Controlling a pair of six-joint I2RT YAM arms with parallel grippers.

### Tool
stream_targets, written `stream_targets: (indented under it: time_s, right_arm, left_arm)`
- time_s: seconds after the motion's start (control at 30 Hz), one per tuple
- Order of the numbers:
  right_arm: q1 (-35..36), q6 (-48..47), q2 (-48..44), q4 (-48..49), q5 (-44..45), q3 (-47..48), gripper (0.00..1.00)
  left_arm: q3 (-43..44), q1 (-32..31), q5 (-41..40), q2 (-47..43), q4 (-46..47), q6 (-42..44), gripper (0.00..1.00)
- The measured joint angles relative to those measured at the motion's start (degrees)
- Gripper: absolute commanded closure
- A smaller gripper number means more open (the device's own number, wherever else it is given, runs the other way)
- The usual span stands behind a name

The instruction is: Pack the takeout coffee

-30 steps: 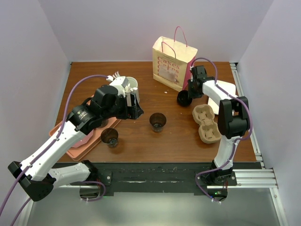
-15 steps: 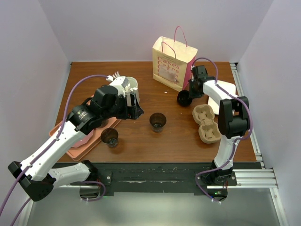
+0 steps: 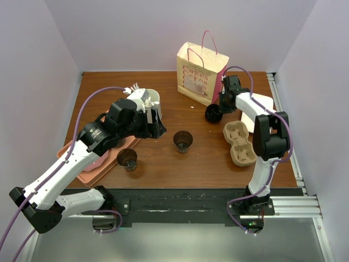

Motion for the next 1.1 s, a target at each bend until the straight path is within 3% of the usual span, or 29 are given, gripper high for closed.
stream_targets:
  time_s: [0.5,0.87,1.1]
  right_arm:
    - [0.0,0.0,-2.5,-3.5,-0.2,1.2,0.93]
    - [1.1,1.7,-24.9,-10.6,-2.7,-3.8,0.93]
    - [13.6,7.0,-33.7,-15.2,-3.8,-5.3,0.93]
  left_arm:
    - [0.0,0.0,0.0,0.0,0.0,-0.5,0.20]
    - [5.7,0.0,2.4,8.1,1.7,-0.6,0.21]
    - [8.6,0.0,8.4,14.6,9.8,-0.6,0.23]
